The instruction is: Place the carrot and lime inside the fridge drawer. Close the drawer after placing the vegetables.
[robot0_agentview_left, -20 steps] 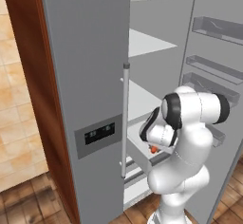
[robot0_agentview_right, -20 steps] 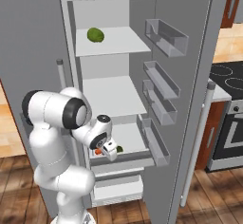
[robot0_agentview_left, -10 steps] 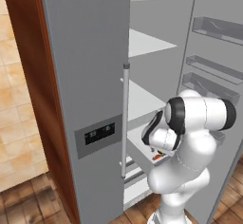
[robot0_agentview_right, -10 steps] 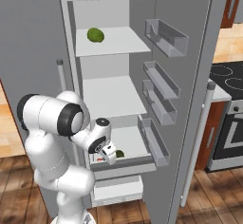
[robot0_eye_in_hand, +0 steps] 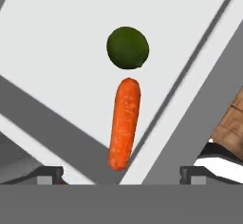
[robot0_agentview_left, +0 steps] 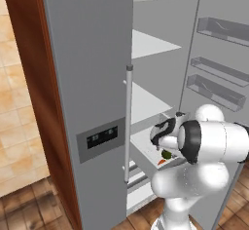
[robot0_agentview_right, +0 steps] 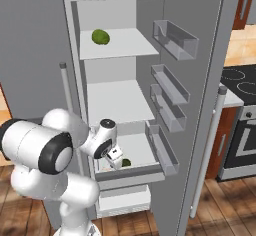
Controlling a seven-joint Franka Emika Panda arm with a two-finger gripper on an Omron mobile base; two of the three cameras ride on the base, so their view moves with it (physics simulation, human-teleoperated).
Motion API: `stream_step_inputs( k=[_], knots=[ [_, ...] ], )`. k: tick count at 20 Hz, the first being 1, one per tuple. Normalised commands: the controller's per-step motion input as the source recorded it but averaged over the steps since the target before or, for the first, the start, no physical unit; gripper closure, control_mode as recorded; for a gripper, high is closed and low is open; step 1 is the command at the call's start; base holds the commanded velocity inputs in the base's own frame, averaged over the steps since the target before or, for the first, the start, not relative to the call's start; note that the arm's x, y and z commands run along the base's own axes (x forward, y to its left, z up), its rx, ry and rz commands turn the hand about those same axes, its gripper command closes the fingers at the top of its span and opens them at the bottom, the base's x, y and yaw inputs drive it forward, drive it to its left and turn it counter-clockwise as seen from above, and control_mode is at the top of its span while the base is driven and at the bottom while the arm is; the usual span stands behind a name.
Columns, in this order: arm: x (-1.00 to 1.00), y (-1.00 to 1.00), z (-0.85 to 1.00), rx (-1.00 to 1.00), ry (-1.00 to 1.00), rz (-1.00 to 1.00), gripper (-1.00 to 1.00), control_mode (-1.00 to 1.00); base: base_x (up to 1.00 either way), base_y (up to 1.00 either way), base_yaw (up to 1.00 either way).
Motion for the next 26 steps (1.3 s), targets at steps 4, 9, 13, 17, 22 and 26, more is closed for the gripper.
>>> stream_step_inputs(
  k=[4, 9, 13, 17, 22, 26],
  knots=[
    [-0.74, -0.14, 0.84, 0.07, -0.12, -0.05, -1.00, -1.00, 0.00, 0.00, 0.00],
    [-1.00, -0.42, -0.24, 0.09, -0.03, -0.16, -1.00, -1.00, 0.00, 0.00, 0.00],
    [-0.91, -0.54, -0.55, 0.06, 0.00, -0.16, -1.00, -1.00, 0.00, 0.00, 0.00],
    [-0.48, -0.33, -0.72, 0.00, 0.00, -0.13, -1.00, -1.00, 0.00, 0.00, 0.00],
    [-0.14, -0.23, -0.74, 0.00, 0.00, -0.10, -1.00, -1.00, 0.00, 0.00, 0.00],
    [0.14, -0.05, -0.69, 0.01, 0.00, -0.04, -1.00, -1.00, 0.00, 0.00, 0.00]
  ],
)
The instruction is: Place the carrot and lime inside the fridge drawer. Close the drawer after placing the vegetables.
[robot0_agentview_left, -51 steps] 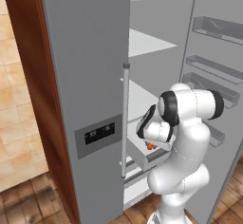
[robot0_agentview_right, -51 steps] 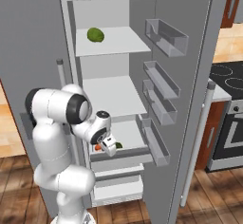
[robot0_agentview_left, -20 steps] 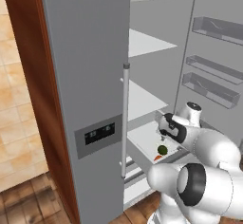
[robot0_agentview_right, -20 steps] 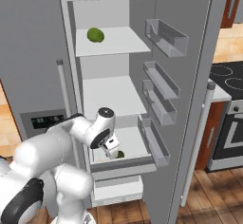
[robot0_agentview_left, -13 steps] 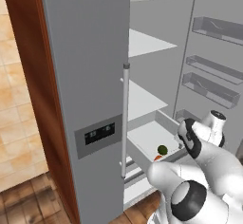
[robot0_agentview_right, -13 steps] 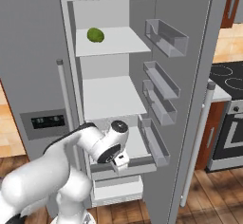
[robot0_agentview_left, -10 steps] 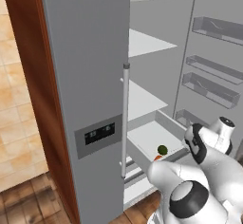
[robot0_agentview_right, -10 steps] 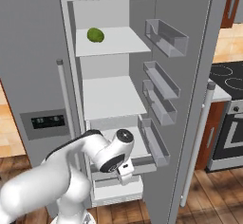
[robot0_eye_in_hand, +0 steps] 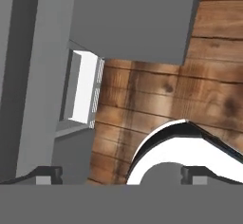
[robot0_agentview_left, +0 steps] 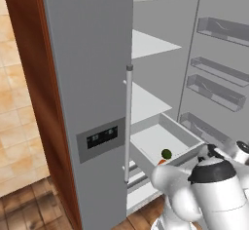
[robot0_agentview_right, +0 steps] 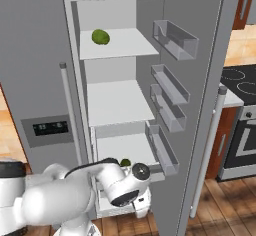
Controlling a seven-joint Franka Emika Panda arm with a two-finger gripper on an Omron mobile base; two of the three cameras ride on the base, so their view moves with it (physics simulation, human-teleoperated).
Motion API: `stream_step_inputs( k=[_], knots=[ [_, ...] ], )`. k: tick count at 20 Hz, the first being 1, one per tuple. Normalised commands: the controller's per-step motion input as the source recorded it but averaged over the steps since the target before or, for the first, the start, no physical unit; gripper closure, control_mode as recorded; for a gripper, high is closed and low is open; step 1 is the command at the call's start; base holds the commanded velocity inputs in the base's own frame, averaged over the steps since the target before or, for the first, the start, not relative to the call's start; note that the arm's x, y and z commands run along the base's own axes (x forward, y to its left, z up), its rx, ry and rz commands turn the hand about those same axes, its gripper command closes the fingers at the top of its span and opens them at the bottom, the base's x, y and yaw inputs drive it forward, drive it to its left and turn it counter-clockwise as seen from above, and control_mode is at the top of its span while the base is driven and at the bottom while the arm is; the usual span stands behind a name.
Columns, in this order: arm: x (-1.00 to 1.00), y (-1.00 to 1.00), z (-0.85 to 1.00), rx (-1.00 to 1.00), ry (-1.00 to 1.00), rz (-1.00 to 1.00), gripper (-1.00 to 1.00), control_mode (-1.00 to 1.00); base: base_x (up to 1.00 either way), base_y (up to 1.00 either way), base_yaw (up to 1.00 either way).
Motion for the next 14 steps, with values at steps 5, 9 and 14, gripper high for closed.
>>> stream_step_inputs(
  k=[5, 9, 14],
  knots=[
    [0.66, 0.16, -0.38, 0.04, -0.01, -0.02, -1.00, -1.00, 0.00, 0.00, 0.00],
    [0.65, 0.22, -0.26, 0.05, -0.06, -0.01, -1.00, -1.00, 0.00, 0.00, 0.00],
    [0.67, 0.27, -0.02, 0.04, -0.02, 0.00, -1.00, -1.00, 0.00, 0.00, 0.00]
  ],
)
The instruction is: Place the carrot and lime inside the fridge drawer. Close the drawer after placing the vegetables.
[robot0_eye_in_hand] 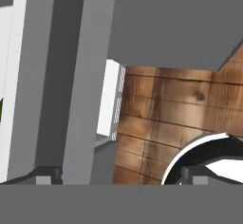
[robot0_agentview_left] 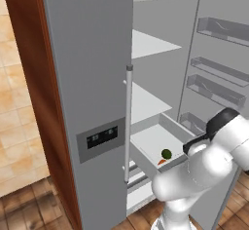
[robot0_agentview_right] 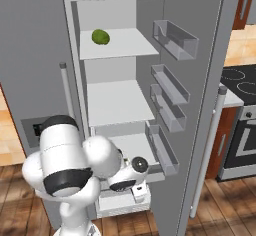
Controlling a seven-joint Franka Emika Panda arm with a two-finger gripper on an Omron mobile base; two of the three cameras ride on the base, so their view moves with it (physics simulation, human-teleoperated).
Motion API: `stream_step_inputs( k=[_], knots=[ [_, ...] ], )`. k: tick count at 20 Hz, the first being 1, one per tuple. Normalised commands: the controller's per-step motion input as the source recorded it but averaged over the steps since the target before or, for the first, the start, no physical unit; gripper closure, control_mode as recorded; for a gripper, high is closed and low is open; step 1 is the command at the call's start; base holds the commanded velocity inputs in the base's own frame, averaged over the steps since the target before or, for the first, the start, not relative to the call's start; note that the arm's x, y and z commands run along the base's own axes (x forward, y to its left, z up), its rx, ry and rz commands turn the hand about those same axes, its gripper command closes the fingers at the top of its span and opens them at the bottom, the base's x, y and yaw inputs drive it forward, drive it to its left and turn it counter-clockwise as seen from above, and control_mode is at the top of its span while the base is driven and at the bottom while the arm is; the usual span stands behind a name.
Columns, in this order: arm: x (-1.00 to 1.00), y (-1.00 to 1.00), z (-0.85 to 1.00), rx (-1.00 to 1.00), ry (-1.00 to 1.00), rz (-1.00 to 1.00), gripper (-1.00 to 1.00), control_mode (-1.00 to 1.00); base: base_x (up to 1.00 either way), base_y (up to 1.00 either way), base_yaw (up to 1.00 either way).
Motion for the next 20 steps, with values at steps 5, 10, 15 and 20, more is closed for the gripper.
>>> stream_step_inputs(
  k=[5, 10, 15, 20],
  knots=[
    [0.63, 0.34, 0.00, 0.02, -0.02, 0.00, -1.00, -1.00, 0.00, 0.00, 0.00],
    [0.57, 0.35, 0.00, 0.02, -0.04, 0.00, -1.00, -1.00, 0.00, 0.00, 0.00],
    [0.33, 0.09, 0.00, 0.05, -0.08, -0.02, -1.00, -1.00, 0.00, 0.00, 0.00],
    [0.32, 0.07, -0.07, 0.14, -0.26, 0.00, -1.00, -1.00, 0.00, 0.00, 0.00]
  ],
)
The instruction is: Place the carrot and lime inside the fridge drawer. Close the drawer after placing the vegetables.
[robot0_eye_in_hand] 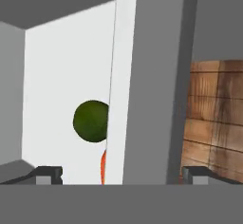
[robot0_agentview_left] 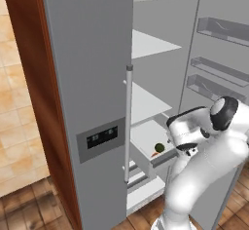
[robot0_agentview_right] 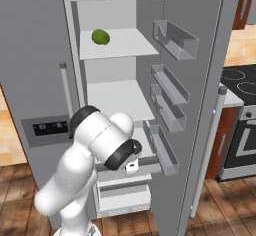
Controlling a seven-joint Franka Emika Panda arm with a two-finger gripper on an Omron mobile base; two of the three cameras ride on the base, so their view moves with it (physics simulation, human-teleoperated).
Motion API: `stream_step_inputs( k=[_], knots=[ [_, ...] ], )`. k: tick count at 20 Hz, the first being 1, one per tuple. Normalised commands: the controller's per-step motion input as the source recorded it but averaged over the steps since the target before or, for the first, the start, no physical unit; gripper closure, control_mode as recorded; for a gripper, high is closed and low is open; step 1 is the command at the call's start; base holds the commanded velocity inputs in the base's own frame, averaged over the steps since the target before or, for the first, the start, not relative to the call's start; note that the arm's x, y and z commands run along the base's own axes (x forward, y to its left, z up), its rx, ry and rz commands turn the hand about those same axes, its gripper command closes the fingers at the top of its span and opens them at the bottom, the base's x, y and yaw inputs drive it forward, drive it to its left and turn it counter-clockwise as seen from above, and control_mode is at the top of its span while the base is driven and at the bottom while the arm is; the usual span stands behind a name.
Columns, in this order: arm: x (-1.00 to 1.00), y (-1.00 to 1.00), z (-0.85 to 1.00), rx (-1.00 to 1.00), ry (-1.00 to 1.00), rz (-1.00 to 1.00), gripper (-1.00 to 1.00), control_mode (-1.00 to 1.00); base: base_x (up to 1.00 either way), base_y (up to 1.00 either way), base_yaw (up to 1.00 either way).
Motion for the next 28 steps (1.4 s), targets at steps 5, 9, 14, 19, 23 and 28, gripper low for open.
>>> stream_step_inputs(
  k=[5, 9, 14, 19, 23, 28],
  knots=[
    [0.39, 0.19, -0.07, 0.18, -0.28, 0.00, -1.00, -1.00, 0.00, 0.00, 0.00],
    [0.42, 0.38, -0.09, 0.14, -0.18, 0.00, -1.00, -1.00, 0.00, 0.00, 0.00],
    [0.36, 0.39, -0.01, 0.09, -0.11, -0.01, -1.00, -1.00, 0.00, 0.00, 0.00],
    [0.36, 0.35, 0.00, 0.00, -0.07, -0.11, -1.00, -1.00, 0.00, 0.00, 0.00],
    [0.56, 0.14, 0.01, 0.00, -0.04, -0.13, -1.00, -1.00, 0.00, 0.00, 0.00],
    [0.62, 0.05, 0.02, 0.00, -0.03, -0.12, -1.00, -1.00, 0.00, 0.00, 0.00]
  ],
)
